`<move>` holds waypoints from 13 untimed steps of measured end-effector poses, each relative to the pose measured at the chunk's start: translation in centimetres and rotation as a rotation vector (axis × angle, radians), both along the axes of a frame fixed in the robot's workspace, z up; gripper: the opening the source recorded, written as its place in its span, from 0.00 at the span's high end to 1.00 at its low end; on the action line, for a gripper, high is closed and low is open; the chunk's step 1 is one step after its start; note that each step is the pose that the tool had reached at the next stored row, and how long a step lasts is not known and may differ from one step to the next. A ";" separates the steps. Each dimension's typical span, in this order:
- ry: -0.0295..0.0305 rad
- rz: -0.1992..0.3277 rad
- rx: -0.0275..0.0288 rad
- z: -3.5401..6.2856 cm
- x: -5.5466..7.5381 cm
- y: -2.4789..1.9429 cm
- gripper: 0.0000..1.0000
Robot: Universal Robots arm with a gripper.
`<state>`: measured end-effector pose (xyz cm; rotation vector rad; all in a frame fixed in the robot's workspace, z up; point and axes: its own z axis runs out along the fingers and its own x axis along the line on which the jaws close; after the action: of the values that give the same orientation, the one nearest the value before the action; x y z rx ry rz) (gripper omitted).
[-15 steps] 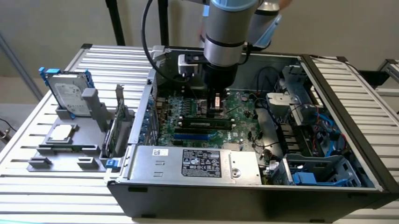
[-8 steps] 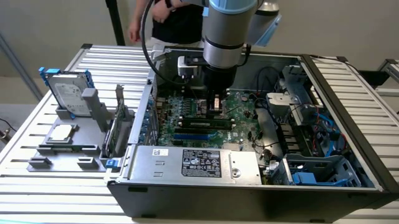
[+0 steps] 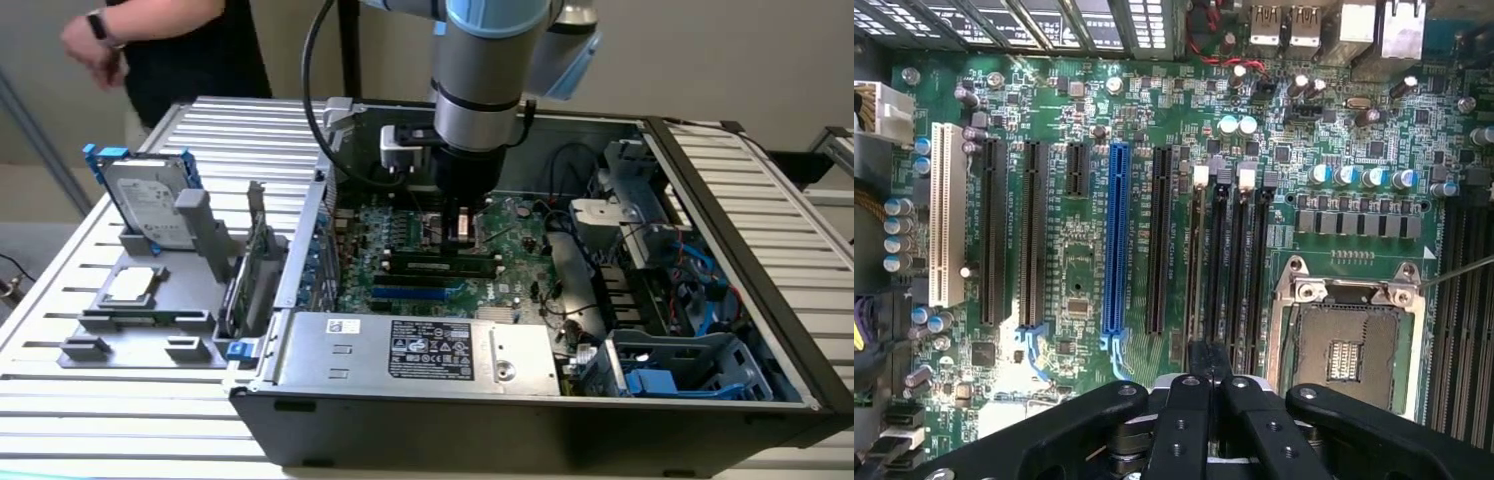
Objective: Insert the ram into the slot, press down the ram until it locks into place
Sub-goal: 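Press down the ram until it locks into place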
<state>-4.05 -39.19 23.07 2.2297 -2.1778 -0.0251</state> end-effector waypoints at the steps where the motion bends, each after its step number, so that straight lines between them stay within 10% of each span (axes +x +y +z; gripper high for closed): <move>1: 0.0002 0.000 -0.0005 -0.07 0.0 -0.01 0.90; 7: 0.0002 0.000 -0.0004 -0.40 -0.1 0.00 0.90; 13: -0.0001 -0.002 0.0003 1.98 -0.1 -0.03 0.90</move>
<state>-4.10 -39.23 25.05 2.2282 -2.1798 -0.0253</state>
